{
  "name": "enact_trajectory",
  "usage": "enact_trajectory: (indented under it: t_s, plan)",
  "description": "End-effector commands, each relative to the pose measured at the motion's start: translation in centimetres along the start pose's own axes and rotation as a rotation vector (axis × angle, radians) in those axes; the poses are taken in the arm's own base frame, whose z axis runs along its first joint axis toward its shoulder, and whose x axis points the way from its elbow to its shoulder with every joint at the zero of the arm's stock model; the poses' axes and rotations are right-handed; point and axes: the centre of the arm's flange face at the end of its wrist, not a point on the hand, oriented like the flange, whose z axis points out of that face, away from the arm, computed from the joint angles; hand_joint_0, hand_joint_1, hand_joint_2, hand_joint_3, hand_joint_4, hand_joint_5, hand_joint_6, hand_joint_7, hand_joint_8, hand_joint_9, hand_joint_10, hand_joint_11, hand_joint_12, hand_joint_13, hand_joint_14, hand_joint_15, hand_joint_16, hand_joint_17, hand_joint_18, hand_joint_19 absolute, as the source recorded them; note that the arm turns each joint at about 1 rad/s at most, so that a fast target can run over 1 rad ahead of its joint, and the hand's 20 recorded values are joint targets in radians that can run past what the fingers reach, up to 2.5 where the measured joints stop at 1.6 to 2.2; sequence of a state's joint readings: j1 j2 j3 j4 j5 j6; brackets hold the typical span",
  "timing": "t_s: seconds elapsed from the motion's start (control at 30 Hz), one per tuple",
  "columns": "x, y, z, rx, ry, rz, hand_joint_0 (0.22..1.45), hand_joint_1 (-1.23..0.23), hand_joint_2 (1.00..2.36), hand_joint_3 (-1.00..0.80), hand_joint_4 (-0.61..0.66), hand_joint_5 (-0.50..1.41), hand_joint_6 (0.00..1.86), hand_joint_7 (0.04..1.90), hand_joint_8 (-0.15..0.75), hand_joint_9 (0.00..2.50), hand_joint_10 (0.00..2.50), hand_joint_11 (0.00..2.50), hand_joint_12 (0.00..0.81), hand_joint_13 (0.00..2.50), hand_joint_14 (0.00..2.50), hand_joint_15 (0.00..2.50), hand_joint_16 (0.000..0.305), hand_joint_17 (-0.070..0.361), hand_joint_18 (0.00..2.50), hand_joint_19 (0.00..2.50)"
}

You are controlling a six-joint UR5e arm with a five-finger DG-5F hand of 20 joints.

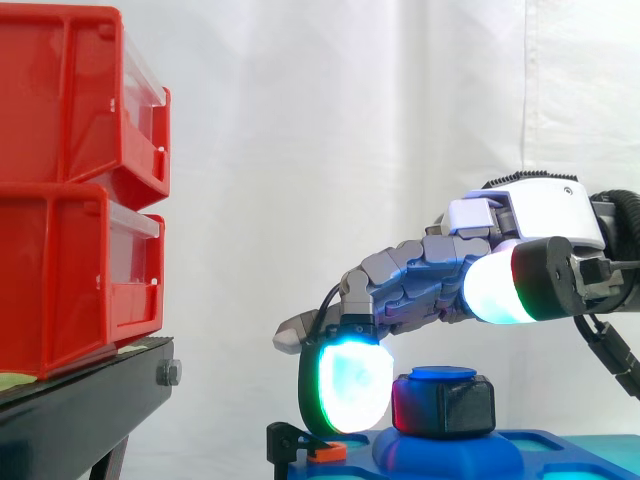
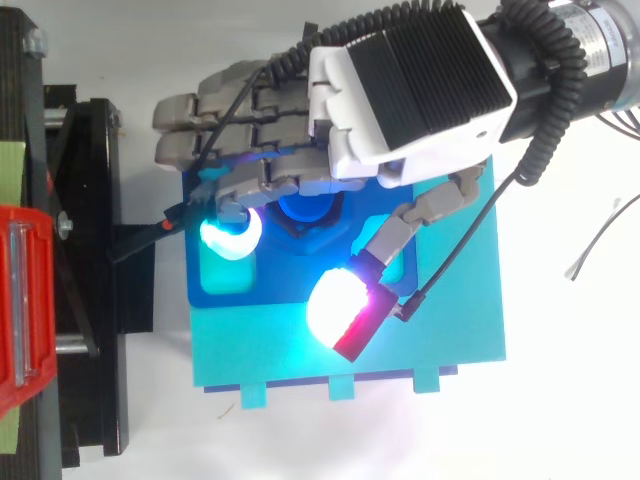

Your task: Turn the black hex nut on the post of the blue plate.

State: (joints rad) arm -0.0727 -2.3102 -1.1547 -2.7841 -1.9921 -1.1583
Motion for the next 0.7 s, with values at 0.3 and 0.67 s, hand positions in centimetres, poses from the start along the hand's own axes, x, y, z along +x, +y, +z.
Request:
enact_trajectory:
  t_s: [0.3, 0.67]
  plan:
    - [-0.13, -0.41, -0.28, 0.002, -0.003, 0.002, 0.49, -0.24, 1.0, -0.5, 0.31, -0.19, 0.5, 1.01, 0.264, 0.25, 0.0, 0.0, 0.368, 0.25, 0.0, 0.1, 0.051, 0.116, 0.21, 0.31]
    - [0.11, -0.63, -0.46, -0.004, -0.01, -0.002, 0.49, -0.24, 1.0, -0.5, 0.31, -0.19, 0.5, 1.0, 0.26, 0.24, 0.0, 0.0, 0.367, 0.25, 0.0, 0.1, 0.051, 0.116, 0.21, 0.31]
